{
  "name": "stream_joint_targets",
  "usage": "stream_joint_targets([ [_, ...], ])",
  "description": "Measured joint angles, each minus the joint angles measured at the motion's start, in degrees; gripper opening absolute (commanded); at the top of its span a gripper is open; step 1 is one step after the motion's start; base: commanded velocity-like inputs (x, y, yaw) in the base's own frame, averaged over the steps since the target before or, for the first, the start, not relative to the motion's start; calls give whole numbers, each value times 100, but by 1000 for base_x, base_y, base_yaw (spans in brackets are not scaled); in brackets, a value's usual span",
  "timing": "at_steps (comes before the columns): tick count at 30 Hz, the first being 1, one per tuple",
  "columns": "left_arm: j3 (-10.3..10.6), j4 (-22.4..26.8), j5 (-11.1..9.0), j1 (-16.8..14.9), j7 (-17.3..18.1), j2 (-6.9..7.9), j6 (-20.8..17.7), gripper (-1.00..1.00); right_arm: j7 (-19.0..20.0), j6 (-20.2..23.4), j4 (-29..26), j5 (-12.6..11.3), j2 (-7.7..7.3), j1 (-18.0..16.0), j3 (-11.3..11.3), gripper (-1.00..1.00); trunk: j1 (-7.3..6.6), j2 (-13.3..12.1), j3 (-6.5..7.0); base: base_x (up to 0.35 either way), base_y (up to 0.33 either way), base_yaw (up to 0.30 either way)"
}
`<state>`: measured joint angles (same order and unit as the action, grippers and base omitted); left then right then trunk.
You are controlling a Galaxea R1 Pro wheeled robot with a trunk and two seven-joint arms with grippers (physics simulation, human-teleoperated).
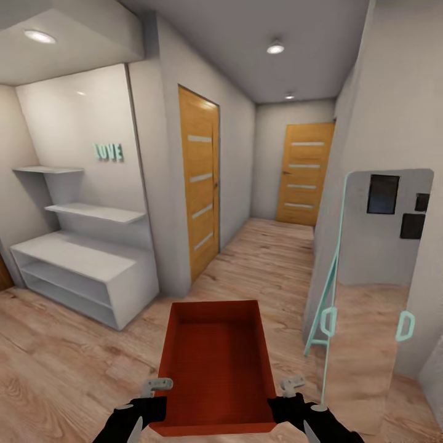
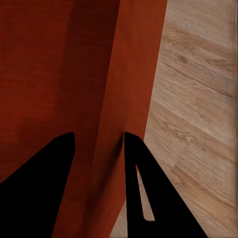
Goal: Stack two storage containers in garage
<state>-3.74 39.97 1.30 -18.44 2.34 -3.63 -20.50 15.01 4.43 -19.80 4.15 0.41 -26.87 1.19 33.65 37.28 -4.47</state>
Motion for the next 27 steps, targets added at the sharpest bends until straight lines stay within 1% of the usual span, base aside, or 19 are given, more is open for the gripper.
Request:
stream_joint_targets([
  [15,0,5,0,0,-1,0,-1,-100,0,-5,0,0,1,0,-1,-100,0,0,0,292,171,-272],
  [27,0,6,0,0,-3,-1,-1,-100,2,-6,0,4,0,0,-4,-100,0,0,0,292,178,-228],
])
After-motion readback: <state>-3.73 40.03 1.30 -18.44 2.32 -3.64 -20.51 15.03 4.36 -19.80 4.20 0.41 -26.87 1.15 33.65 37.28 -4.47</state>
